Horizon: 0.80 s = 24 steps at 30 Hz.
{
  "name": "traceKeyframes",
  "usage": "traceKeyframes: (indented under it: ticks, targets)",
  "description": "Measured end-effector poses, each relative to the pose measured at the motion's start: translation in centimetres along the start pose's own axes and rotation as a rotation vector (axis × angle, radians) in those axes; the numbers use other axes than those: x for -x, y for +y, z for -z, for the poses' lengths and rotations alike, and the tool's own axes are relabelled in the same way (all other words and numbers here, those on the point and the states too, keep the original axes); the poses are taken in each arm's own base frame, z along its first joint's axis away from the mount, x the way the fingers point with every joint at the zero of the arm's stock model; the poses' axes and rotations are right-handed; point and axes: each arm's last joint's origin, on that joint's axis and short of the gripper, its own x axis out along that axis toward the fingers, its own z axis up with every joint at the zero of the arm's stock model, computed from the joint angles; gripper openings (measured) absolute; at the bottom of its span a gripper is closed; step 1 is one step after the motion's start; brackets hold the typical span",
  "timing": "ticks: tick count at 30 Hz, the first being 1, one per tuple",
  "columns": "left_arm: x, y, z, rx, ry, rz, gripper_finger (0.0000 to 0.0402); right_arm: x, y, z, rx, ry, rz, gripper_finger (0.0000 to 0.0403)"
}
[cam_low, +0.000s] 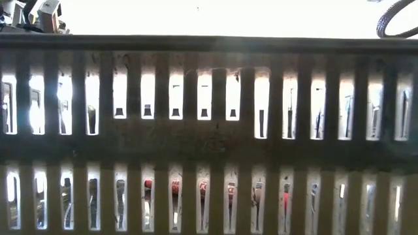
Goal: Sort crayons
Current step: Put the yellow crayon into the blue bin
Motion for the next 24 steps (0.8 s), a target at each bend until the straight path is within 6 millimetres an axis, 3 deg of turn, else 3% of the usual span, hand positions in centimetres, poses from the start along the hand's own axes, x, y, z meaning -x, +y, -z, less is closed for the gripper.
traceKeyframes:
  ticks: [8,24]
  targets:
    - [0.0,0.0,0.0,0.0,0.0,0.0,0.0045,-1.4,-0.3,0.3,-0.005,-0.029,-0.052,0.0091]
    - [0.0,0.0,0.0,0.0,0.0,0.001,0.0045,-2.5,-1.3,1.3,-0.003,-0.03,0.038,0.0091]
